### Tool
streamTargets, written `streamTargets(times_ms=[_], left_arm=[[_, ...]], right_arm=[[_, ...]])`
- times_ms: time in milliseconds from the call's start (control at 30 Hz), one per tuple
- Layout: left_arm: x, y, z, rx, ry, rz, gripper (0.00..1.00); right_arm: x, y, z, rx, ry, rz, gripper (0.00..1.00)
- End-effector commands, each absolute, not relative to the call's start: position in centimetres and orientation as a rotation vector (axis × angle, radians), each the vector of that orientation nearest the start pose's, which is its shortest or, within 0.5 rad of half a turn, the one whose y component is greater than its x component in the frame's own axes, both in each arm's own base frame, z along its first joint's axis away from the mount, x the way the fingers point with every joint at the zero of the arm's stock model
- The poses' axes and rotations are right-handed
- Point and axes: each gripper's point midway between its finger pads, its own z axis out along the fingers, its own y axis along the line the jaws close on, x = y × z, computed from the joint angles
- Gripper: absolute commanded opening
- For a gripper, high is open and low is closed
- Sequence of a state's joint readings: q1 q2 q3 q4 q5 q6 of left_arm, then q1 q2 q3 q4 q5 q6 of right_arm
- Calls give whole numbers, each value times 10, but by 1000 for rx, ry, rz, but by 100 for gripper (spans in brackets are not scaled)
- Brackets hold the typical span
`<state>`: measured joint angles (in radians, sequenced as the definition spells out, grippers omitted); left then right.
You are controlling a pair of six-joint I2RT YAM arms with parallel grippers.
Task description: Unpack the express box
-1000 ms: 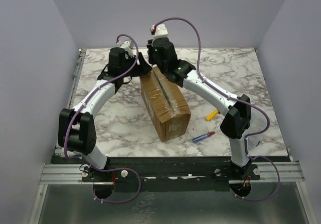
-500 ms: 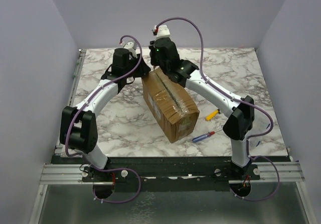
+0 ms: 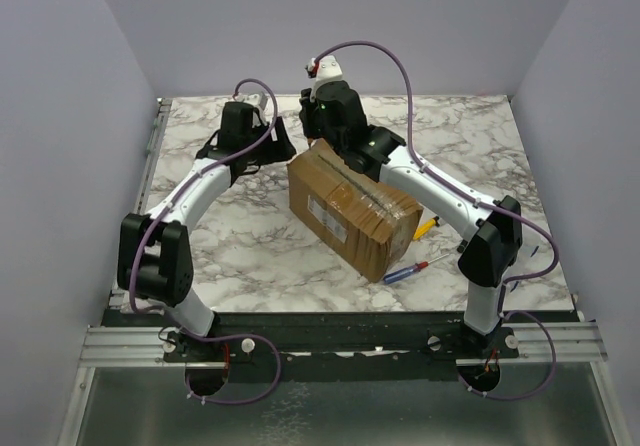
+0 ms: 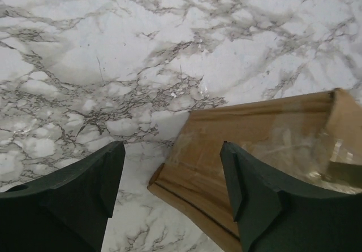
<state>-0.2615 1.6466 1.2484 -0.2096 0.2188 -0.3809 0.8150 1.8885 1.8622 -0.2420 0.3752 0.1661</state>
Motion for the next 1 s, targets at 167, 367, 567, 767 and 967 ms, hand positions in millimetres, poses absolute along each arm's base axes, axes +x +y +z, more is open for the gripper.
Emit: streamTargets(times_ms=[167, 367, 567, 767, 967], left_arm=[[388, -176, 279, 85, 2000, -780, 79], [372, -208, 260, 238, 2028, -926, 62], [386, -197, 225, 255, 2097, -734, 73], [393, -179, 184, 218, 2201, -598, 71], [403, -148, 157, 194, 2256, -447, 60]], right_arm=[[437, 372, 316, -348, 1785, 342, 0], [433, 374, 323, -368, 1763, 366, 0], [433, 379, 327, -365, 1753, 406, 0], [436, 383, 331, -361, 1743, 413, 0], [439, 391, 332, -376, 1744, 430, 0]])
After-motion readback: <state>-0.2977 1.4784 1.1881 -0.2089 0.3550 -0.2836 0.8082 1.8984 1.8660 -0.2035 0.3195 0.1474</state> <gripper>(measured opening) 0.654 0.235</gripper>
